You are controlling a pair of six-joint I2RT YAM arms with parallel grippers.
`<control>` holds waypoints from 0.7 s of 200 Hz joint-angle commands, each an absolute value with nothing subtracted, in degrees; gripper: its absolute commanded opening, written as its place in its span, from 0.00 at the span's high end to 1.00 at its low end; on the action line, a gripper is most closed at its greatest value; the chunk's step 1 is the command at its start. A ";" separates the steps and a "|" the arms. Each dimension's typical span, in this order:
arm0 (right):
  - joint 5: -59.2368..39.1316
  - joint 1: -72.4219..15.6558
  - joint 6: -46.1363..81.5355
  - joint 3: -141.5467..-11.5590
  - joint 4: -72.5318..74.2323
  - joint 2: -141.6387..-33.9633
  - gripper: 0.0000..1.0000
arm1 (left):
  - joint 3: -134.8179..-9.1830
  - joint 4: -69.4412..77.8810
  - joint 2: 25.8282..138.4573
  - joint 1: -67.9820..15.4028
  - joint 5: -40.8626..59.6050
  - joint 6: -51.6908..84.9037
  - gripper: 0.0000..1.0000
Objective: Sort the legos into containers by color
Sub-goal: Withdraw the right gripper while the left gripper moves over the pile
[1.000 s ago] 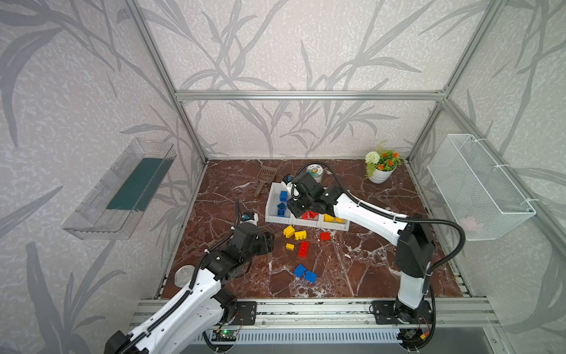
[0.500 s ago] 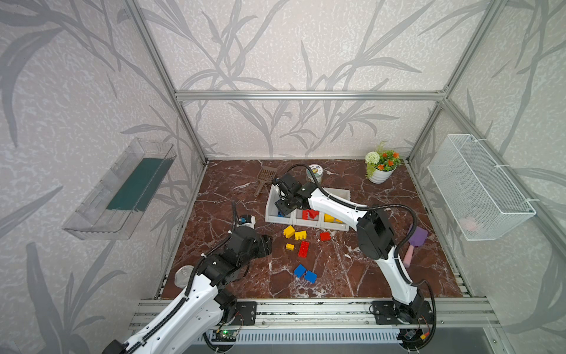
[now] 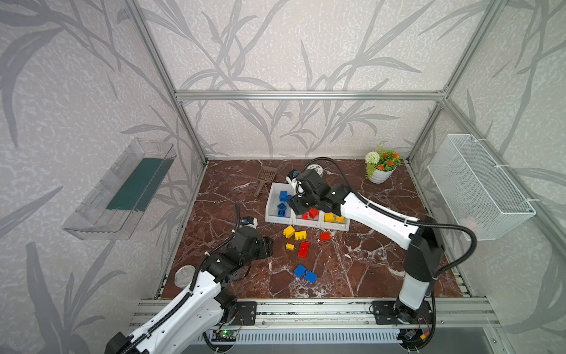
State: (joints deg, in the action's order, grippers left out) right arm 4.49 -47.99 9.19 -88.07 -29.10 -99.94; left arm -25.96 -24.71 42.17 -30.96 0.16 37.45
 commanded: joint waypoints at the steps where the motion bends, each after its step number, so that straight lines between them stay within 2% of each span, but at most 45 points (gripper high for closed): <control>1: 7.17 -47.72 10.83 -79.05 -29.41 -93.59 0.34 | -26.19 -23.80 42.66 -30.84 1.02 37.09 0.31; 36: 10.51 -47.72 18.10 -62.22 -33.95 -81.37 0.34 | -25.75 -21.75 45.15 -31.34 3.68 37.06 0.31; 86: 15.60 -47.77 35.52 -39.59 -34.49 -56.97 0.34 | -26.92 -18.41 51.59 -35.10 5.01 35.80 0.31; 114: 17.82 -47.73 42.19 -32.76 -36.01 -45.78 0.35 | -29.92 -16.54 57.86 -39.91 4.17 34.11 0.31; 140: 19.09 -47.80 43.24 -32.09 -39.54 -42.13 0.35 | -33.36 -15.42 64.86 -43.07 4.88 32.70 0.31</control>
